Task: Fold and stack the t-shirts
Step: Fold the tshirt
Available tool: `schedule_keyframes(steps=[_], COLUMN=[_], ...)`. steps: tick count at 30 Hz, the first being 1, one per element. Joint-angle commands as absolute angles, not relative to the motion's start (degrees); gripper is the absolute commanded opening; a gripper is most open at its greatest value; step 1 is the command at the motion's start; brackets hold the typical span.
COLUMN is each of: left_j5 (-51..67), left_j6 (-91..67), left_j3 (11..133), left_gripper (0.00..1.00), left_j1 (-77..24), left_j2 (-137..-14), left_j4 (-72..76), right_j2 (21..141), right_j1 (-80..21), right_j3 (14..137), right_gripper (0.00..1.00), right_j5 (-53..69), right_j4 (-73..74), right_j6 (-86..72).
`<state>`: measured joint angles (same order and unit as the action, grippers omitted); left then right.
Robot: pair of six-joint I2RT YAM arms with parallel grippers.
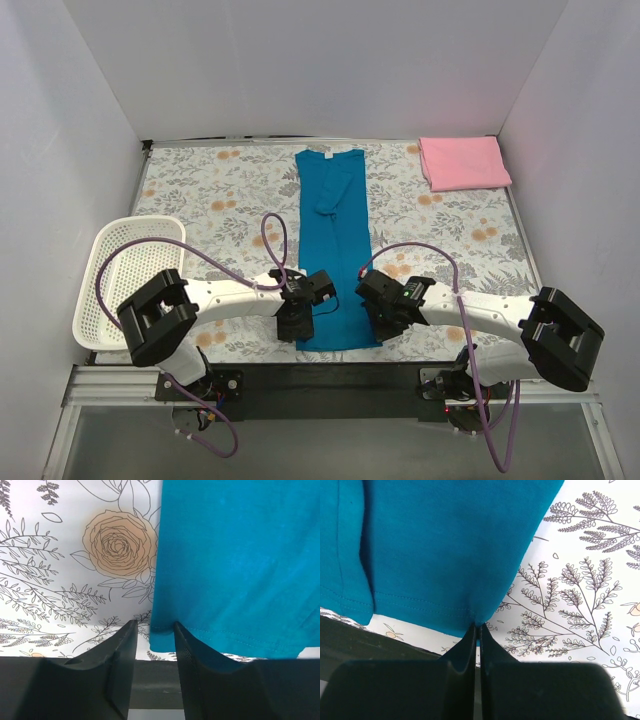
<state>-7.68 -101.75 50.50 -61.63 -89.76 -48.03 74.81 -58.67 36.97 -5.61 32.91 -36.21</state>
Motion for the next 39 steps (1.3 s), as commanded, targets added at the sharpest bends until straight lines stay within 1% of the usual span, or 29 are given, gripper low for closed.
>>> schedule_keyframes(steps=[1,5,6,8,9,14,15,16,20,22,25,28,31,32,35,36,39], left_j5=[-5.98,-4.92,-4.92,-4.75,-4.57,-2.29,-1.50,-1.06,2.19,3.25,0.98,-2.97,-7.11,-8.25,-9.49,-10.28,-12.20], left_j6=[-101.95,-101.87,-101.87,-102.04,-102.13,-103.70,-104.23,-104.76,-107.40,-108.46,-108.81,-105.75,-101.71,-99.17,-94.42,-93.52,-90.18], left_j3=[50.63,50.36,50.27,50.36,50.19,49.31,49.05,48.09,44.14,42.55,43.58,48.59,53.25,54.31,57.74,58.61,63.18], left_gripper=[0.33,0.22,0.15,0.07,0.00,0.00,0.00,0.00,0.00,0.00,0.00,0.00,0.00,0.00,0.00,0.00,0.00], left_j1=[-62.49,-62.58,-62.58,-62.58,-62.58,-63.98,-64.42,-65.03,-68.81,-68.99,-68.73,-66.10,-59.78,-55.59,-50.46,-47.84,-44.48], left_j2=[-90.97,-91.67,-91.67,-91.23,-90.88,-87.29,-86.41,-85.61,-81.57,-79.11,-76.64,-76.81,-77.96,-78.57,-79.71,-80.41,-83.49], left_j4=[-48.43,-48.08,-48.16,-48.34,-48.51,-50.62,-51.15,-51.59,-52.30,-51.86,-51.50,-52.38,-53.17,-52.48,-49.76,-49.22,-47.47], right_j2=[78.22,77.87,77.78,77.35,77.08,73.05,72.08,71.03,63.74,61.97,61.08,63.80,67.49,69.07,72.49,73.47,77.07], right_j1=[-59.41,-59.50,-59.41,-59.50,-59.50,-59.50,-59.85,-60.11,-62.22,-62.49,-62.23,-60.56,-56.44,-55.21,-50.37,-48.19,-44.75], right_j3=[34.45,34.98,35.24,35.85,35.95,34.90,34.54,34.11,31.03,29.80,32.06,37.15,41.56,44.62,49.64,53.05,59.31], right_gripper=[0.01,0.01,0.01,0.01,0.01,0.01,0.01,0.01,0.01,0.01,0.01,0.01,0.01,0.01,0.01,0.01,0.01], right_j5=[-6.77,-6.94,-7.12,-6.77,-6.42,-0.44,3.13,4.21,6.41,6.94,4.23,0.37,-2.98,-3.51,-4.04,-4.13,-3.87], right_j4=[32.78,32.43,32.34,32.43,32.34,32.96,33.39,34.27,35.86,36.30,37.70,39.80,40.69,40.61,40.61,40.78,40.87], right_j6=[-36.12,-35.77,-35.51,-35.25,-34.90,-33.66,-33.75,-34.01,-37.08,-37.88,-37.36,-34.55,-30.07,-27.71,-23.92,-21.73,-17.85])
